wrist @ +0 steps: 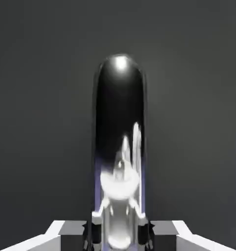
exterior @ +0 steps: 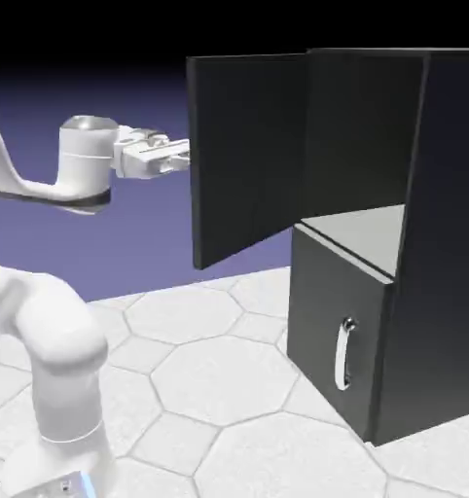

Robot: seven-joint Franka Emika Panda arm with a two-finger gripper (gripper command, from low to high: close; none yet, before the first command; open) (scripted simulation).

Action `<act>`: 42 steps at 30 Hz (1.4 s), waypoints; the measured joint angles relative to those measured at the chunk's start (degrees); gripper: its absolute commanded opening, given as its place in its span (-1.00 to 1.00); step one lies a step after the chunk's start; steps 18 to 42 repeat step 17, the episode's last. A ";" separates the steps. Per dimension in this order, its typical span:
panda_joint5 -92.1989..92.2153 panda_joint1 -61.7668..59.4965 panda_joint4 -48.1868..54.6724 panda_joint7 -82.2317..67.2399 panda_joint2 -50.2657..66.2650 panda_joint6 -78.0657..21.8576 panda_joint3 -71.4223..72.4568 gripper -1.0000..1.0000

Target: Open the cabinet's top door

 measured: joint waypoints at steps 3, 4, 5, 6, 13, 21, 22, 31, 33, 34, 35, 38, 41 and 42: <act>3.19 -4.94 5.83 1.29 4.42 -6.72 6.23 -1.00; 4.07 -6.75 7.80 1.72 5.83 -8.87 8.30 -1.00; 4.86 -8.62 9.75 2.15 7.19 -10.96 10.38 -1.00; 5.58 -10.55 11.68 2.57 8.48 -12.98 12.45 -1.00; 9.12 -24.93 23.60 4.72 14.89 -24.32 26.63 -1.00; 10.74 -33.23 28.95 4.86 15.81 -28.34 33.92 -1.00; 10.74 -33.23 28.95 4.86 15.81 -28.34 33.92 -1.00; 10.74 -33.23 28.95 4.86 15.81 -28.34 33.92 -1.00; 10.74 -33.23 28.95 4.86 15.81 -28.34 33.92 -1.00; 10.74 -33.23 28.95 4.86 15.81 -28.34 33.92 -1.00; 10.74 -33.23 28.95 4.86 15.81 -28.34 33.92 -1.00; 10.74 -33.23 28.95 4.86 15.81 -28.34 33.92 -1.00; 10.74 -33.23 28.95 4.86 15.81 -28.34 33.92 -1.00; 10.74 -33.23 28.95 4.86 15.81 -28.34 33.92 -1.00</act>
